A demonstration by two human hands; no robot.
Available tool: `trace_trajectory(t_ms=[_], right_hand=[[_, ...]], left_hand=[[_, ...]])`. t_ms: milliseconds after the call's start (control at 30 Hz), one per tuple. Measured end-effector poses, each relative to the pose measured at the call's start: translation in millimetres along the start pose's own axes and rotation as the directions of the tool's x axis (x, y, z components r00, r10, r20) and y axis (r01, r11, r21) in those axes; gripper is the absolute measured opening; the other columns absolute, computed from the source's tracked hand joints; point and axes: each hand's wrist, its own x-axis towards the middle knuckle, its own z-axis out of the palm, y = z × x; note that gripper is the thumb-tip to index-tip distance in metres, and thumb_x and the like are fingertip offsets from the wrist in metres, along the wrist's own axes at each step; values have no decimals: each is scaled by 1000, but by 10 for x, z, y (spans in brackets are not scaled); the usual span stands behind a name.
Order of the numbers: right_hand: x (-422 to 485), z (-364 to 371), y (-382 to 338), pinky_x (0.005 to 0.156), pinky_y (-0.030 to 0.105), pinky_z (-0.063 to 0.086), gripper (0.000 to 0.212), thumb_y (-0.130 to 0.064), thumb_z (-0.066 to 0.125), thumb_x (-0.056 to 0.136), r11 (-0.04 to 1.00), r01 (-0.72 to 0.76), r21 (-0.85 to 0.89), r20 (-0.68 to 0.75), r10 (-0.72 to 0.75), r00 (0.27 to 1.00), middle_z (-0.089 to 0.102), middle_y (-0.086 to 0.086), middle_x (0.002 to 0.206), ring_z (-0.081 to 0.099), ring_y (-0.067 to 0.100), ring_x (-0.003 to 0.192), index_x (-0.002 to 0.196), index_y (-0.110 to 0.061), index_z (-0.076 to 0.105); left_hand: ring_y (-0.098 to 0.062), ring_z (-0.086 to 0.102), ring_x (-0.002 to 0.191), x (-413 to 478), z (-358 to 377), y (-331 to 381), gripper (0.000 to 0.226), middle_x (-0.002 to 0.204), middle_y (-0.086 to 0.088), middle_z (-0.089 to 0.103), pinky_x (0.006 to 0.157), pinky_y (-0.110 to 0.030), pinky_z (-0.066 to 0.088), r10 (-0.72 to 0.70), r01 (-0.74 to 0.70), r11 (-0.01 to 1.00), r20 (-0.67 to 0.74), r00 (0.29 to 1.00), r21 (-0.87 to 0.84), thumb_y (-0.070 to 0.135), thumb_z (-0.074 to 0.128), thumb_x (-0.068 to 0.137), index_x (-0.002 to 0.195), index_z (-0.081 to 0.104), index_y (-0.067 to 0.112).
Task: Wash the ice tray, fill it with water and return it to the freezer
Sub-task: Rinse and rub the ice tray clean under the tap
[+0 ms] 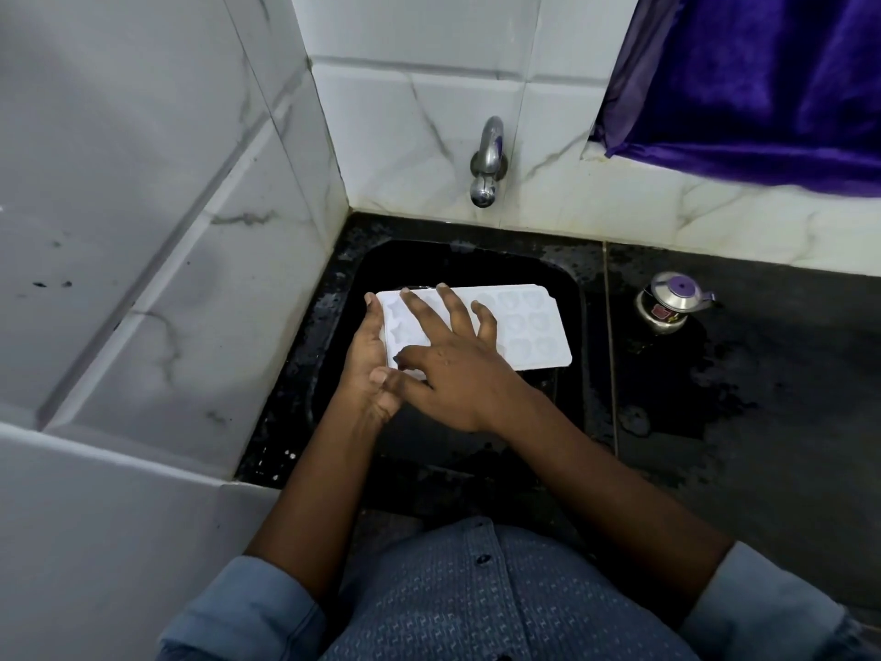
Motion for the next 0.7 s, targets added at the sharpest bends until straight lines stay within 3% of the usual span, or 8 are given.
trace_trajectory(t_ms=[67, 167, 300, 367, 433, 500, 600, 700], right_hand=[[-12, 13, -9, 122, 61, -12, 64, -77, 27, 99, 1000, 3, -14, -5, -3, 1000, 0, -3, 176, -17, 28, 159, 120, -38, 74], [-17, 37, -32, 122, 61, -11, 67, -78, 26, 98, 1000, 20, -14, -19, -20, 1000, 0, -4, 176, -17, 27, 159, 115, -36, 76], [-13, 103, 34, 123, 60, -7, 67, -80, 26, 94, 998, 56, 30, 3, -56, 998, 4, -5, 176, -13, 26, 160, 117, -39, 74], [-32, 63, 139, 119, 50, 4, 58, -76, 35, 93, 975, 104, 194, -113, -83, 990, 20, -11, 172, 4, 21, 157, 103, -37, 76], [-30, -59, 327, 105, 39, 16, 40, -64, 48, 96, 937, 85, 338, -347, 40, 937, 43, -16, 160, 27, 18, 144, 96, -34, 74], [-2, -163, 659, 96, 36, 21, 29, -53, 54, 99, 935, -87, 344, -454, 247, 856, 57, -13, 145, 39, 22, 133, 104, -31, 73], [49, -148, 1226, 102, 45, 43, 40, -49, 51, 97, 882, -395, 257, -387, 468, 794, 68, 5, 129, 55, 37, 124, 117, -21, 72], [61, -83, 1499, 84, 45, 57, 41, -40, 54, 98, 739, -474, 478, -152, 601, 784, 73, 18, 112, 68, 37, 99, 109, -5, 72]], left_hand=[[-33, 71, 121, -19, -4, 11, 72, 126, -7, 76, 114, -57, 43, -16, 16, 1000, 1, 1000, 19, 81, 55, 91, 130, 74, 24], [-23, 76, 106, -23, -34, -54, 67, 108, 0, 81, 117, -62, 41, 36, -34, 996, -24, 999, 78, 81, 50, 92, 132, 65, 29], [-33, 76, 108, -149, 43, 15, 71, 121, -13, 77, 95, -55, 58, 4, -6, 999, 25, 1000, 53, 77, 42, 98, 127, 70, 17], [-36, 75, 107, -154, -4, 73, 78, 124, -20, 74, 86, -50, 63, 59, -64, 994, 59, 996, 83, 72, 32, 104, 127, 70, 8], [-38, 69, 118, -150, -58, 94, 83, 133, -24, 69, 91, -51, 61, 111, -119, 988, 84, 990, 97, 68, 25, 106, 141, 61, 2], [-39, 67, 125, -162, -90, 118, 82, 140, -23, 66, 92, -51, 61, 141, -147, 980, 58, 988, 132, 68, 28, 106, 148, 54, 3], [-37, 68, 123, -158, -148, 182, 77, 138, -19, 68, 87, -50, 63, 173, -178, 968, 43, 984, 177, 68, 31, 106, 144, 59, 8], [-37, 67, 126, -174, -124, 201, 72, 141, -19, 67, 93, -51, 60, 167, -170, 968, 34, 985, 185, 66, 34, 107, 144, 60, 10]])
